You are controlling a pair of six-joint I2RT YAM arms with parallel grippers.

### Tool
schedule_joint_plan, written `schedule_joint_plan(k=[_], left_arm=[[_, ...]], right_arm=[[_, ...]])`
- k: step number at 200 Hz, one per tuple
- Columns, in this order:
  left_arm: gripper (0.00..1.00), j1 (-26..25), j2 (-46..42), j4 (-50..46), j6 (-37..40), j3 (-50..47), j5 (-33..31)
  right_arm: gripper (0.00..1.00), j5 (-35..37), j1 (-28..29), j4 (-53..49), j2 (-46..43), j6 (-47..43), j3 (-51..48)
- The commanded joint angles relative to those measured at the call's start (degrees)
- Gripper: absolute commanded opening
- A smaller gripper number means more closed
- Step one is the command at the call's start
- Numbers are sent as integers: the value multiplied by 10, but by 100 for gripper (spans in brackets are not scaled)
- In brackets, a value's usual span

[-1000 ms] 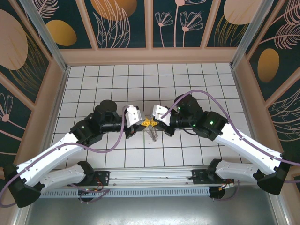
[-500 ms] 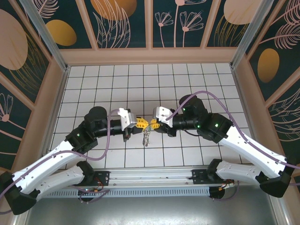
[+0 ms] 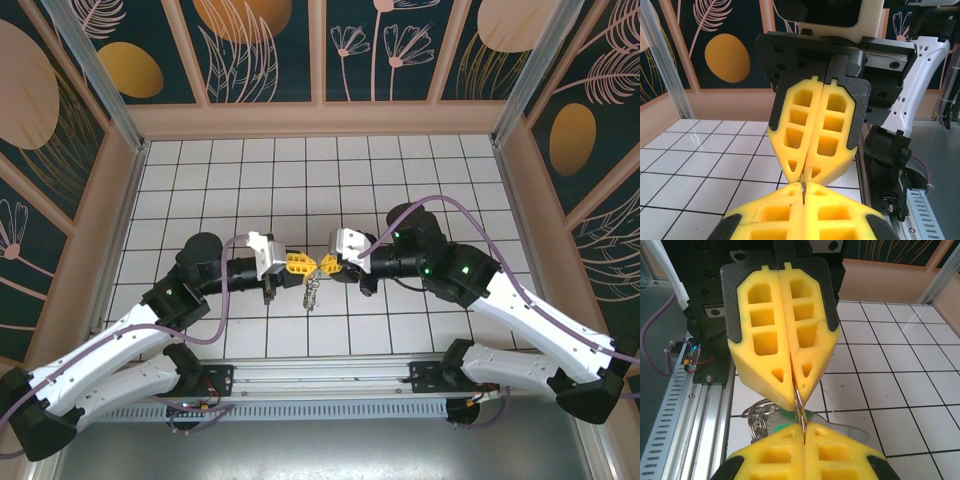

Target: Put the keys on the keyring

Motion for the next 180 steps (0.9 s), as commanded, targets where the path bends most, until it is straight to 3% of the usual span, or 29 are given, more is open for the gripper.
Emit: schedule_joint_plan(k=[1, 94, 180], left_arm=[[0, -3, -19, 70, -15, 5, 32], [0, -3, -32, 84, -15, -4, 26], [0, -3, -35, 71, -4, 6, 13]], right_arm=[[0, 34, 0, 3, 16, 14, 0], [0, 24, -3, 26, 6, 42, -18], [0, 70, -4, 70, -24, 54, -60]])
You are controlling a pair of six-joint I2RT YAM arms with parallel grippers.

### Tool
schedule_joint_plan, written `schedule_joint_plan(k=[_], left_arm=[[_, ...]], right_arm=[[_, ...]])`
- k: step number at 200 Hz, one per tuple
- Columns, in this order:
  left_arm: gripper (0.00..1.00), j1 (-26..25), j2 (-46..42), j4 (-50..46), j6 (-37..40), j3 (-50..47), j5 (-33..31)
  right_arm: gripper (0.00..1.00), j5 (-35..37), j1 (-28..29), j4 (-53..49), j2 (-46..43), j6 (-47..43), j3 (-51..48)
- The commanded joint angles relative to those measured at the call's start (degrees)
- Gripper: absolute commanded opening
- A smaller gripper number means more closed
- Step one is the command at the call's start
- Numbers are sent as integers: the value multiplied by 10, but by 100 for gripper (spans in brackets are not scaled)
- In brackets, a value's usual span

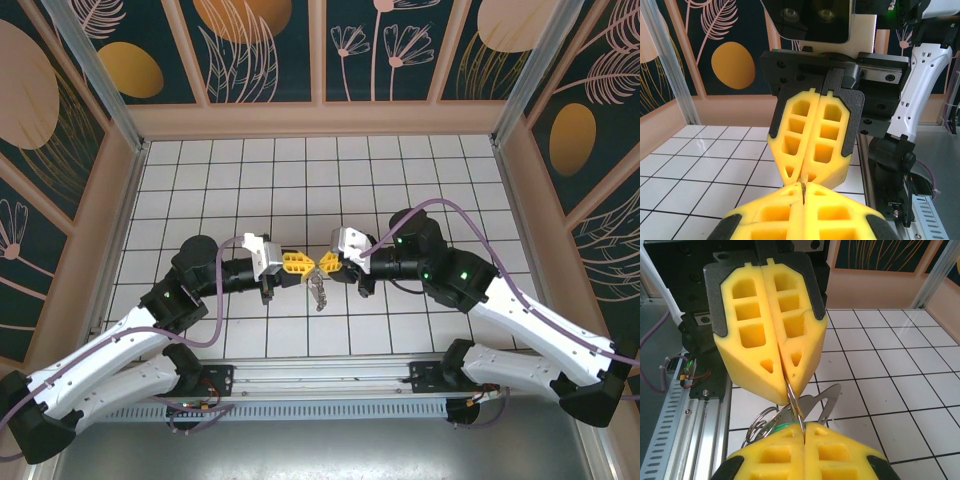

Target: Put the keys on the keyring

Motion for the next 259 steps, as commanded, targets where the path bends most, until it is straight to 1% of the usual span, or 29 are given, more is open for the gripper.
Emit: schedule_joint_plan(k=[1, 58, 100, 126, 154, 183, 220, 239, 259], left_arm=[[0, -4, -21, 55, -3, 15, 21], [0, -4, -22, 70, -9, 10, 24], [0, -3, -20, 79, -11, 8, 25], [0, -4, -23, 78, -11, 7, 24], [0, -4, -24, 78, -12, 9, 23], [0, -4, -23, 78, -13, 9, 21], [0, -3, -24, 71, -7, 9, 18], [0, -3, -24, 61, -3, 12, 20], [0, -4, -21, 52, 0, 13, 22]], right_arm=[[0, 60, -6, 4, -4, 11, -18], [0, 59, -6, 16, 11, 13, -26], [8, 74, -6, 23, 9, 9, -32], [8, 81, -5, 39, -10, 7, -44], [11, 99, -5, 49, -19, 4, -53], [16, 98, -2, 42, -18, 6, -49], [29, 109, -3, 67, -70, 16, -60], [35, 90, -2, 84, -95, 23, -63], [39, 36, -2, 98, -110, 25, -66]])
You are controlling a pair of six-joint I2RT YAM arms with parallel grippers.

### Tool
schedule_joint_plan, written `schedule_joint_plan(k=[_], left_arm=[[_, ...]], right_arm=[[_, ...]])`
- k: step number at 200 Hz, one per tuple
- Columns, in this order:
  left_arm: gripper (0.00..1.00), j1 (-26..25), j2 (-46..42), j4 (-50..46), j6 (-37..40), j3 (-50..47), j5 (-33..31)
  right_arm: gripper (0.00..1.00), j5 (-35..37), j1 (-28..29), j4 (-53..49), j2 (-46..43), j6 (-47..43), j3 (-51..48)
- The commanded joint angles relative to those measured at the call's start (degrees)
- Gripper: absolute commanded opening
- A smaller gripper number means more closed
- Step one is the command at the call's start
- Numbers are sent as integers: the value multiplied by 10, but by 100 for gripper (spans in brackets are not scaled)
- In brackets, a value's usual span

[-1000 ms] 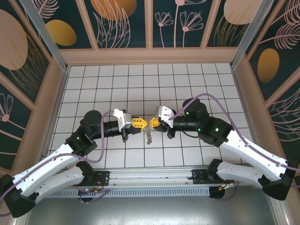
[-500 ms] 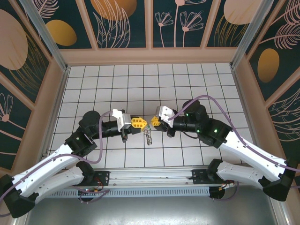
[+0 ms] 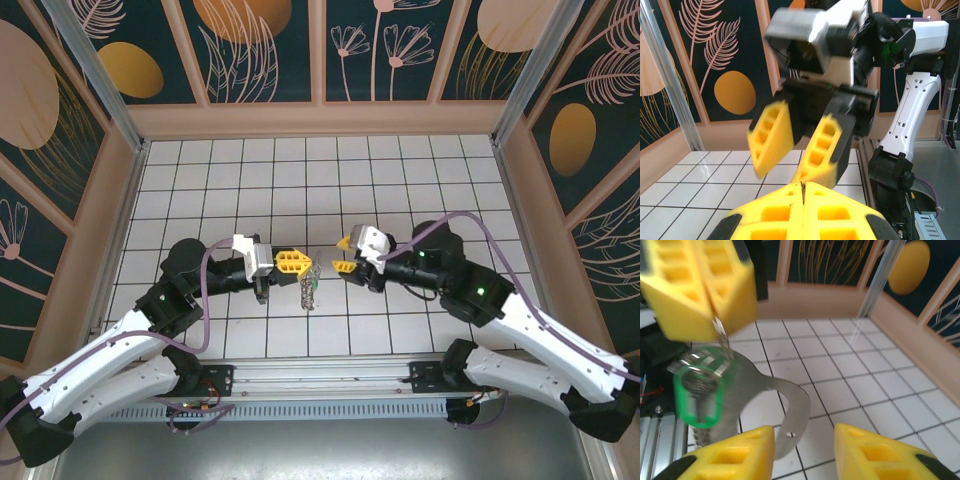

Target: Put the keys on the keyring

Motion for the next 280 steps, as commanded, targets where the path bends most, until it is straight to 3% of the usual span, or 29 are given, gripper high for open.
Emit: schedule_joint_plan(k=[1, 58, 180, 208, 240, 273, 280], left_arm=[[0, -3, -3, 9, 5, 14, 13], [0, -3, 3, 9, 4, 14, 26], [0, -2, 5, 14, -2, 14, 37], [0, -2, 5, 18, -6, 11, 39], [0, -2, 3, 10, -7, 10, 35], [0, -2, 17, -95, 29, 46, -8], [5, -2, 24, -128, 41, 59, -21]], right_arm=[[39, -53, 0, 44, -20, 10, -10], [40, -135, 0, 72, 8, 11, -7], [29, -164, -3, 108, 62, 6, -4], [21, -167, -4, 113, 68, 4, -1], [1, -157, -5, 103, 70, -5, 6], [0, -127, -9, 73, 71, -15, 21], [0, -114, -10, 58, 76, -19, 29]])
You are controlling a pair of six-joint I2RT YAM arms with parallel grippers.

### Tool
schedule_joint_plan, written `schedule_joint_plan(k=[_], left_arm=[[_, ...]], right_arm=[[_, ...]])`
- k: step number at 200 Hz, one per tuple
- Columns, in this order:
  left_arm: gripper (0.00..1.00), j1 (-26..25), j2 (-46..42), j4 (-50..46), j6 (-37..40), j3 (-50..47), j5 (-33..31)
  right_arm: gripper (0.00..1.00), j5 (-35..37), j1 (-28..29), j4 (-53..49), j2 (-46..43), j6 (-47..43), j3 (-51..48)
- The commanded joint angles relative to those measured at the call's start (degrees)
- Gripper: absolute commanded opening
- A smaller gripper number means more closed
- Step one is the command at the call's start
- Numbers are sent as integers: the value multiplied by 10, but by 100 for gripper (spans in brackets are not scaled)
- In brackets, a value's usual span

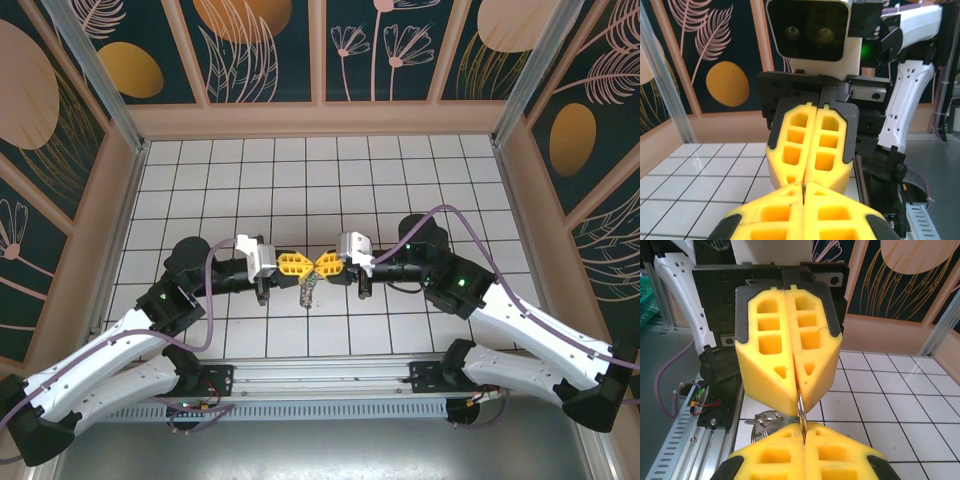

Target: Put the keys on the keyring

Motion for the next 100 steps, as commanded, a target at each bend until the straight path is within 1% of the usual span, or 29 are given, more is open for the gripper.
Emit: schedule_joint_plan(k=[1, 10, 17, 30, 50, 69, 100], left_arm=[[6, -2, 16, -94, 34, 49, -31], [13, -2, 24, -126, 46, 63, -54], [16, -2, 29, -148, 55, 71, -74], [17, -2, 35, -179, 70, 82, -103], [18, -2, 44, -208, 88, 94, -123], [18, -2, 60, -229, 101, 105, -129], [17, -2, 75, -233, 110, 107, -126]], right_arm=[[0, 46, -7, -22, 9, -13, 33], [0, 68, -6, -52, 20, -19, 47], [0, 84, -6, -75, 30, -25, 59], [0, 106, -6, -116, 48, -35, 78], [0, 128, -3, -162, 70, -44, 102], [0, 131, -2, -195, 84, -52, 124], [0, 120, 3, -213, 91, -64, 135]])
